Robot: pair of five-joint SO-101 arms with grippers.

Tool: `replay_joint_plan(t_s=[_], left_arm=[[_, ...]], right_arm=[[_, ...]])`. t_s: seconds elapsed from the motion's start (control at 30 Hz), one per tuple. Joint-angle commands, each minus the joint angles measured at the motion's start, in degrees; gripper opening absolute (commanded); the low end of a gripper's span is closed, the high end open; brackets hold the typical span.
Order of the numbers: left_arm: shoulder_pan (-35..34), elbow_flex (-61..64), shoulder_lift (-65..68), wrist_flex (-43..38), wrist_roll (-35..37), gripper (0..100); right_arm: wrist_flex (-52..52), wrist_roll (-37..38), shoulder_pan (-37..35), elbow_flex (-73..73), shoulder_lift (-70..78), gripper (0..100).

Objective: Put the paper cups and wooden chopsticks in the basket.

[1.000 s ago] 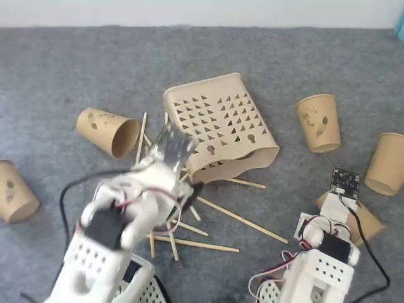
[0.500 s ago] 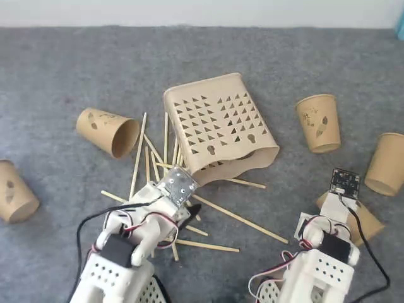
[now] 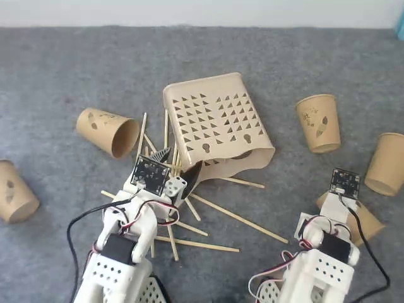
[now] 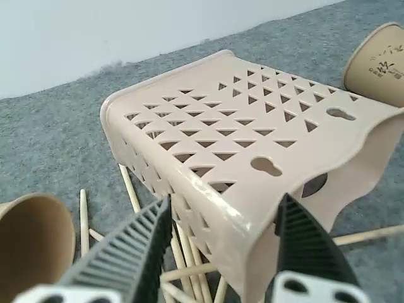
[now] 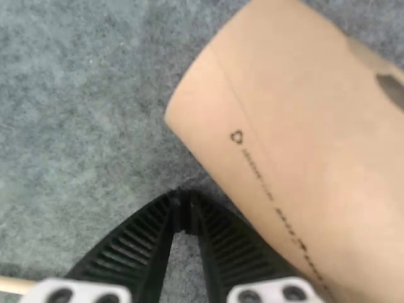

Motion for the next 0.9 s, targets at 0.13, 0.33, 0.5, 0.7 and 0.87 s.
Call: replay_joint_plan(t_s=[0.13, 0.33, 0.5, 0.7, 0.87], left_arm=[[-0.4, -0.3, -0.3, 5.7, -2.0, 26], [-0.9, -0.3, -0.4, 8.4, -4.5, 26], [0.8, -0.3, -0.1, 2.7, -4.3, 26], [0.8, -0.4, 8.4, -1.1, -3.9, 32], [-1.0, -2.8, 19.3, -10.8, -1.7, 32]], right_arm=[[-1.3, 0.6, 0.9, -1.8, -0.2, 0.6], [-1.3, 0.6, 1.0, -1.8, -0.2, 0.6], [-1.3, 0.6, 1.0, -1.8, -0.2, 0.6], [-1.3, 0.6, 1.1, -1.8, -0.2, 0.6], [-1.3, 0.6, 1.1, -1.8, -0.2, 0.6]])
